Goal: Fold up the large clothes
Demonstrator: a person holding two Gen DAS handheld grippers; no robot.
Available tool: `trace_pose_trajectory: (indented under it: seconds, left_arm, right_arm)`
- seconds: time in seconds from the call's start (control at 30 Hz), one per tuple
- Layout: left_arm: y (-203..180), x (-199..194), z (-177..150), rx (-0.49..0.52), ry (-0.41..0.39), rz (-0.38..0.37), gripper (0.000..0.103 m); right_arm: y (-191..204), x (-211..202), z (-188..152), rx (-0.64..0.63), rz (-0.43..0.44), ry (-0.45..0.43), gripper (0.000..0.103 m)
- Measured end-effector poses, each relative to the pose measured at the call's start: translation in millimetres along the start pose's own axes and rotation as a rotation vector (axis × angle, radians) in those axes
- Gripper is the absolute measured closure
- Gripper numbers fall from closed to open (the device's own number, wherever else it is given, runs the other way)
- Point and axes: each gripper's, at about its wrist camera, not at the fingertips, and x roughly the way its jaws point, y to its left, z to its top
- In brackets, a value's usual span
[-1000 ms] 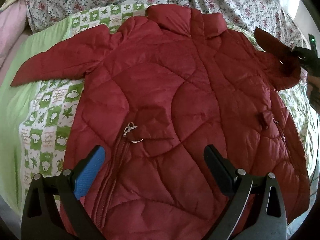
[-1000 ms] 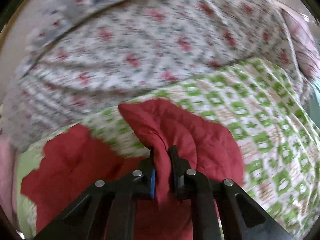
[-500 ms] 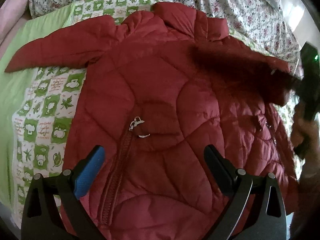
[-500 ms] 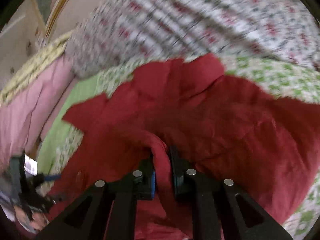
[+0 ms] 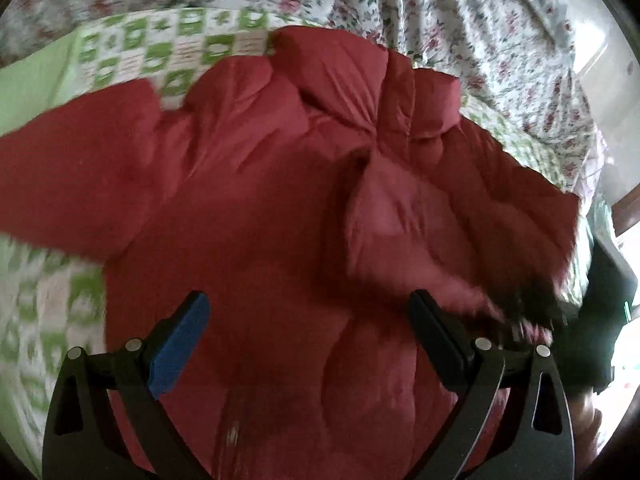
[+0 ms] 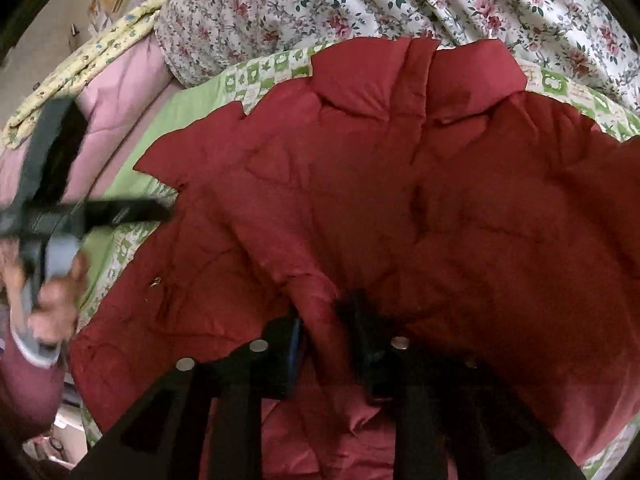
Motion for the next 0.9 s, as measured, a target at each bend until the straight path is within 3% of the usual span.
trace_pose_trajectory:
  seconds: [0.1,0.17,0.2,0.23,0.3,0.47,0.67,0.77,0.9]
  left_arm:
    - [-11.0,29.6,23.2,0.021,0.05,-0.032,0.006]
    - [-18.2,48.5,30.4,0.035,0.081,-0.052,0.039]
    - [-20.9,55.3,31.8,0.042,0.1,-0.07,0.071]
    - [-22.9,60.1,31.4,0.043,0.116,-0.093,0.08]
    - [-28.1,56.9,27.6,0.078,0.08,-0.072,0.088]
    - [-14.6,32.1,19.5,0.085,0.008,-0.013,0.093]
    - [37.5,-5.5,16.0,0.014,-0.11,0.146,0.093]
    - [57.0,-5.3,16.9,-0.034,-0.125,0.164,0.093]
    - [52.1,6.4,18.2,-0.015,-0.138,0.195,0.093]
  right_arm:
    - [0.9,-0.1,-1.6,-0.001,0.011,0.003,0.066]
    - [2.7,0.5,-1.3,-0.004,0.029,0.002,0.055]
    - [3.9,-0.7,-2.3,-0.012,0.029,-0.001,0.053]
    - [4.8,-1.6,-3.3,-0.017,0.023,-0.002,0.053]
    - [5.7,-3.8,-5.0,-0.022,0.009,-0.003,0.052]
    - [1.8,-21.2,-13.1,0.003,0.03,-0.029,0.052]
    - [-12.1,-51.7,-19.0,0.042,-0.026,-0.12,0.051]
    - [-31.3,-61.2,-16.5,0.105,-0.077,-0.157,0.05]
    - [-52.2,-65.4,-7.3,0.181,-0.133,-0.184,0.049]
